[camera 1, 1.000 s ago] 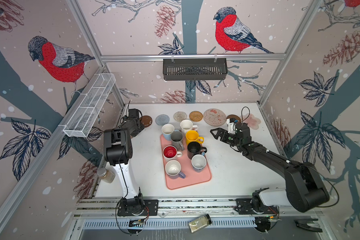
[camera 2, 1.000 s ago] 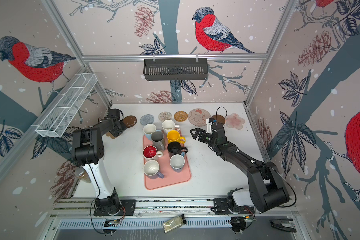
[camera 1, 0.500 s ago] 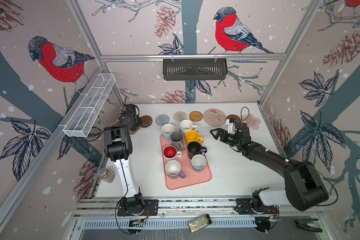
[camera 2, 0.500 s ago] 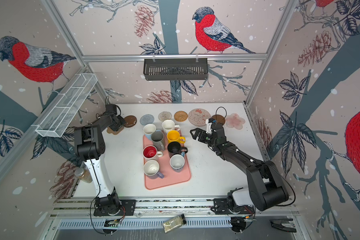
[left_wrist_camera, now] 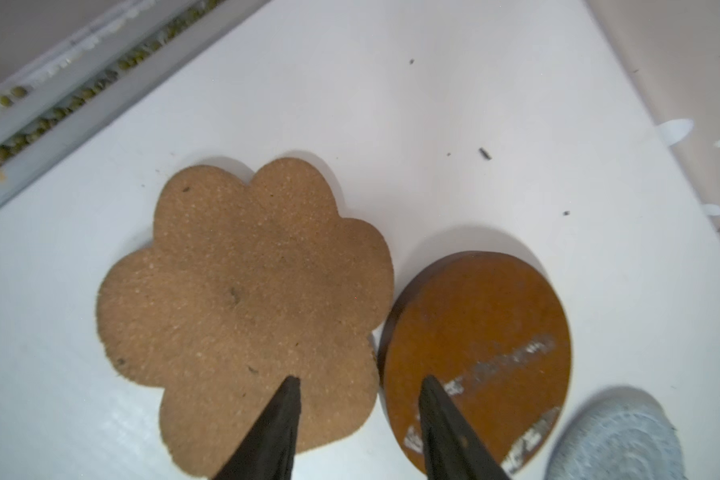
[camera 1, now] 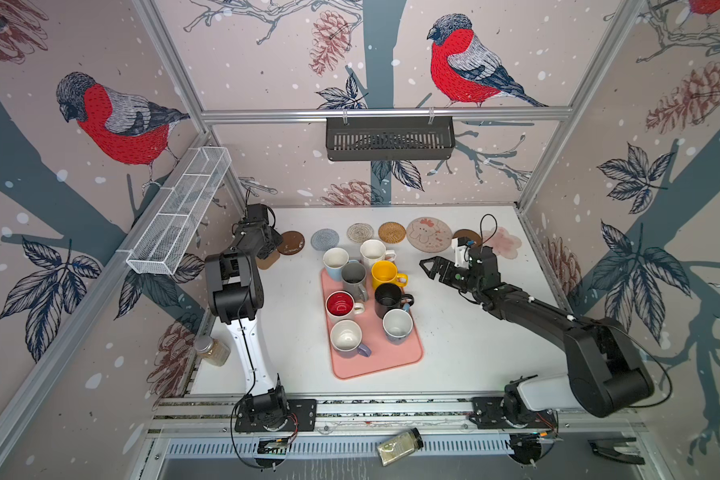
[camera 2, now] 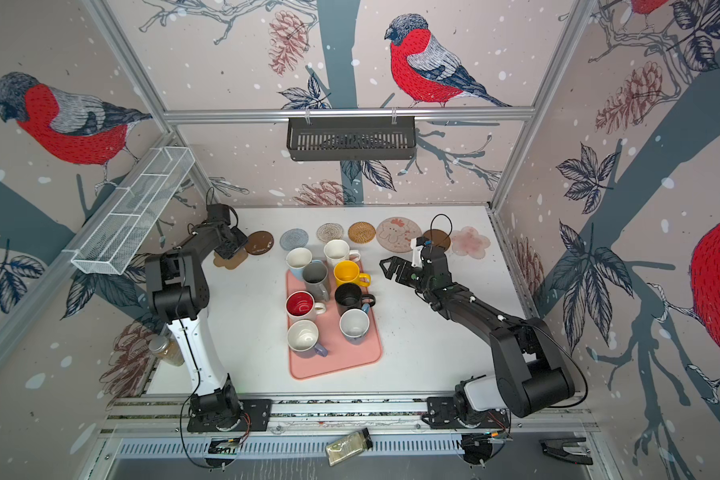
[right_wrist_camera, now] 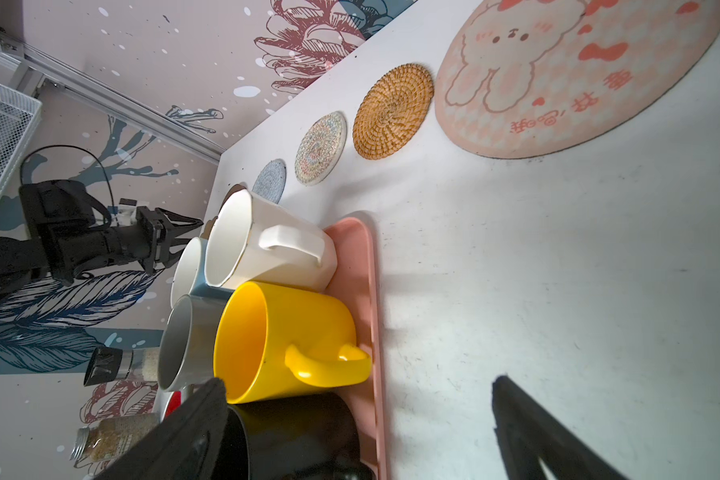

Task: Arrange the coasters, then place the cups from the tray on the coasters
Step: 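Push the cork flower coaster with the left gripper toward the dark brown coaster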

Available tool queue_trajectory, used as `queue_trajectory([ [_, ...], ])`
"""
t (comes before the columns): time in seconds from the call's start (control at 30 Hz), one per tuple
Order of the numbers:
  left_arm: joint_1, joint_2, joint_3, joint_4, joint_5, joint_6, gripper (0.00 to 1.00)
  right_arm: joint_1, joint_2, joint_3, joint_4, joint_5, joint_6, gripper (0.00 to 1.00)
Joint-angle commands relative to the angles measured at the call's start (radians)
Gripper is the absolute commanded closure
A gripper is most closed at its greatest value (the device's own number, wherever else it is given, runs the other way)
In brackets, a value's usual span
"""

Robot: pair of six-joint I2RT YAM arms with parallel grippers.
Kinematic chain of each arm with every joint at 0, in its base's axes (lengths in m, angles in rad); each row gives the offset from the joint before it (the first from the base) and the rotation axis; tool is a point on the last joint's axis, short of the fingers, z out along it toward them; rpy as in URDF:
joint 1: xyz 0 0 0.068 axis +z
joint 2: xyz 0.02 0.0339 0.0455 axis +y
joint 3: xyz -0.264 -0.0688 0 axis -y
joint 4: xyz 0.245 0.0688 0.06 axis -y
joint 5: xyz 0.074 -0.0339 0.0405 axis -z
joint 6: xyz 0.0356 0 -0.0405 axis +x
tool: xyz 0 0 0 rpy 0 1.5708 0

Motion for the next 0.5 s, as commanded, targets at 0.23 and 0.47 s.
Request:
queue_trajectory([
  [0.23, -0.026, -0.104, -0.112, -0.065, -0.097, -0.039, 0.5, 0.011, -0.034, -0.002, 0.012, 0.005, -0.016, 0.01],
  [0.47, -0.009, -0.071, -0.154, -0.035, -0.087, -0.055, 0.49, 0.011, -0.05, -0.004, -0.003, 0.015, -0.026, 0.01],
])
